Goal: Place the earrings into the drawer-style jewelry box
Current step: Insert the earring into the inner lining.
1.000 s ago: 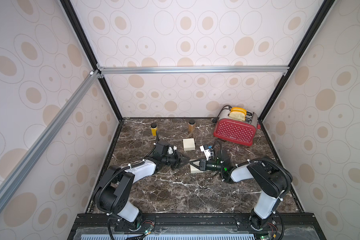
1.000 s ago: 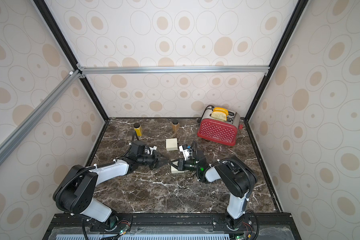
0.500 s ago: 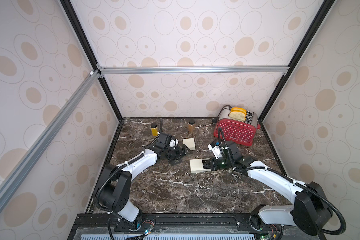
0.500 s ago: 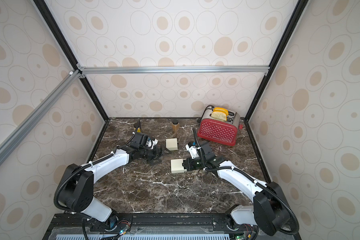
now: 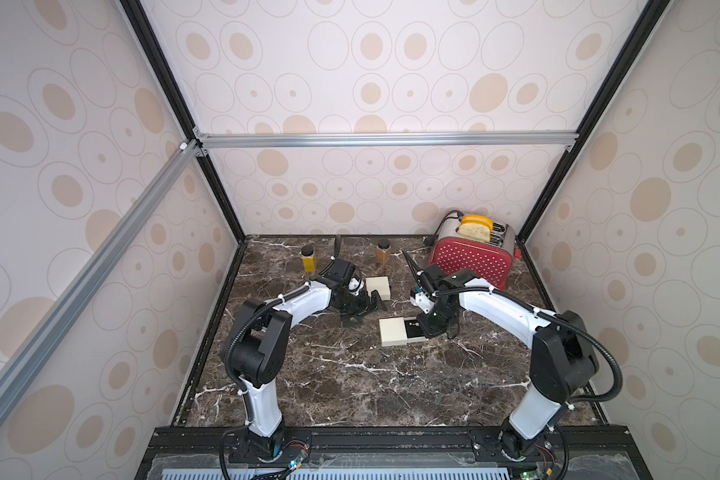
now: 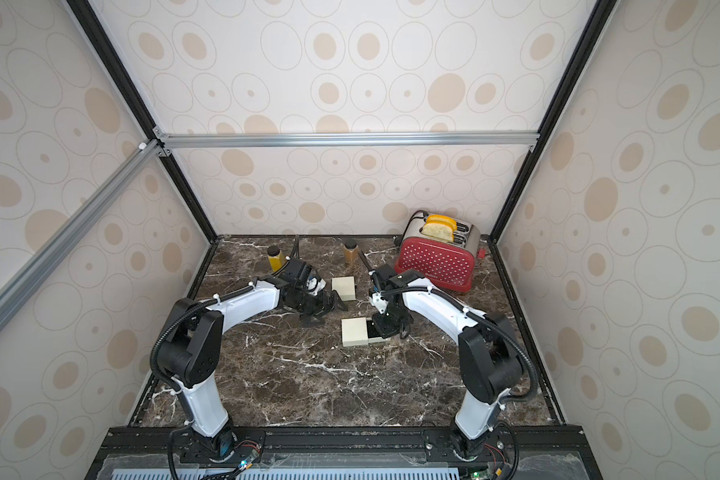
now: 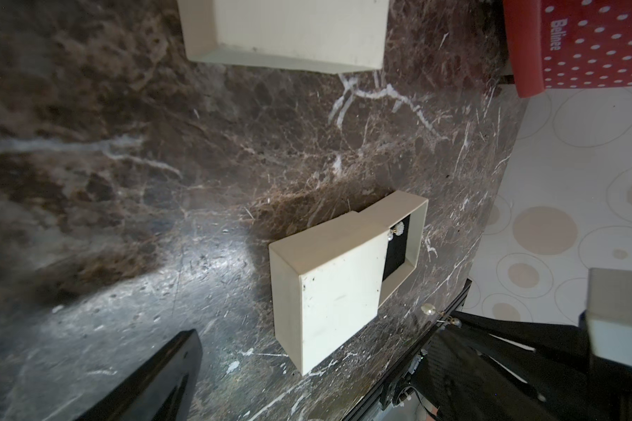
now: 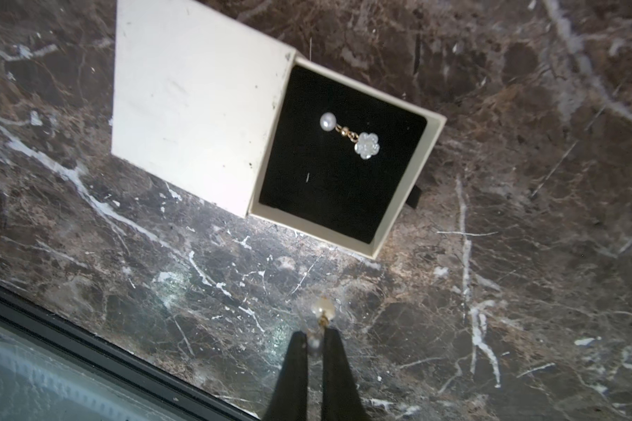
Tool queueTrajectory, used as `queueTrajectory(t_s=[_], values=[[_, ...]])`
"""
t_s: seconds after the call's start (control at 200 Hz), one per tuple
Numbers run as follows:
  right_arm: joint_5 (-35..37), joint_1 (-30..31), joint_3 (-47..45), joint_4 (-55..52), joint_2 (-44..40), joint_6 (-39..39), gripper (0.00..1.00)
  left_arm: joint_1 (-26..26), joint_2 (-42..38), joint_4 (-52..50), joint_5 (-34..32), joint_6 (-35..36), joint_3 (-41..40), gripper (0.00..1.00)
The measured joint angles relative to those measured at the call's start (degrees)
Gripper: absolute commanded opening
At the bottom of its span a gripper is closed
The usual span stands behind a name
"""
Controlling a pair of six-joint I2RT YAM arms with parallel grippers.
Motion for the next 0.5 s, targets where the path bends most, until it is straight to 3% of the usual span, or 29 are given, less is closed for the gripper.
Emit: queueTrajectory(t_s=[0.501], values=[[1.86, 0.2, 8.57, -5.16, 9.07, -5.6, 0.0, 1.05, 1.2, -0.92, 0.09, 1.11, 0.26, 0.99]])
